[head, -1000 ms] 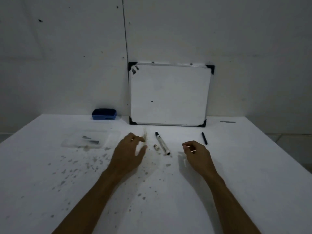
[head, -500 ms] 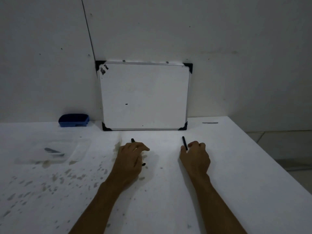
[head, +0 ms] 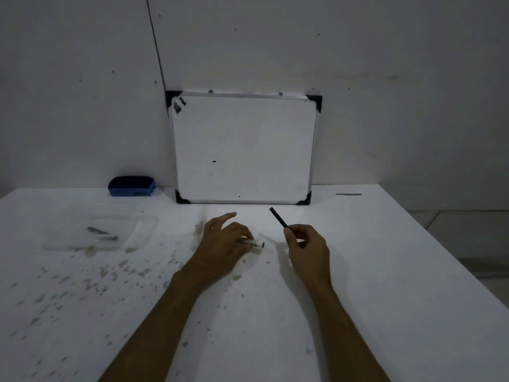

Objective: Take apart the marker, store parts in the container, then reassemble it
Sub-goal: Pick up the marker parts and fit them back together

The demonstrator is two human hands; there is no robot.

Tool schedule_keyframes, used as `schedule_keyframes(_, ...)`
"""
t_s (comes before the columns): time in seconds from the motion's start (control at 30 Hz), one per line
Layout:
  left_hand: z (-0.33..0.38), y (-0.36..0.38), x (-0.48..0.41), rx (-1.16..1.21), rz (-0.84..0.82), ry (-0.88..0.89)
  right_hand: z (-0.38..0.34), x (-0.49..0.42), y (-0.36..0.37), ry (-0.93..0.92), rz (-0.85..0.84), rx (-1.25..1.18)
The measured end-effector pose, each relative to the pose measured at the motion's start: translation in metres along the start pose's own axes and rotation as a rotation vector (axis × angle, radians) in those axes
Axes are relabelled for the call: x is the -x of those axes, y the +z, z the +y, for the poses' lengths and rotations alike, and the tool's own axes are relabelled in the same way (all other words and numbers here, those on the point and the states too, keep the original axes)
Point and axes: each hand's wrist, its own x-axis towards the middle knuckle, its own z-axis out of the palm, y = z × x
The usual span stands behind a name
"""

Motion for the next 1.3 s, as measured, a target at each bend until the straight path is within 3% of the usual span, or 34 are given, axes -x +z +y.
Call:
schedule_keyframes(0.1, 0.023, -0.009, -0.011, -0.025, 0.172, 0.07, -0.005, 0.0, -0.007, 0.08, -0.001, -0.256)
schedule_keyframes(0.23, 0.043, -0.032, -0.01, -0.081, 0.33, 0.084, -0.014, 0.001, -0.007, 0.342, -0.078, -0.867)
schedule_keyframes(0.3, 0.048, -0.041, 0.0, 0.11, 0.218, -0.08, -0.02, 0.003, -0.002, 0.407, -0.133, -1.009)
schedule_keyframes(0.37, 0.048, -0.047, 0.012, 0.456, 0.016, -0.291, -0.024, 0.008, 0.003, 0.424, -0.196, -1.058)
schedule_keyframes(0.5, 0.044, -0.053, 0.032, 0.851, -0.177, -0.458, -0.027, 0.015, 0.012, 0.417, -0.27, -1.029)
schedule_keyframes(0.77, 0.033, -0.045, 0.032, 1.191, -0.202, -0.608, -0.025, 0.012, 0.018, 0.3, -0.269, -0.729)
schedule_keyframes(1.13, 0.036, -0.048, 0.035, 1.171, -0.258, -0.593, -0.025, 0.014, 0.017, 0.285, -0.229, -0.673)
schedule_keyframes(1.3, 0.037, -0.046, 0.036, 1.137, -0.238, -0.596, -0.024, 0.016, 0.014, 0.172, -0.187, -0.593)
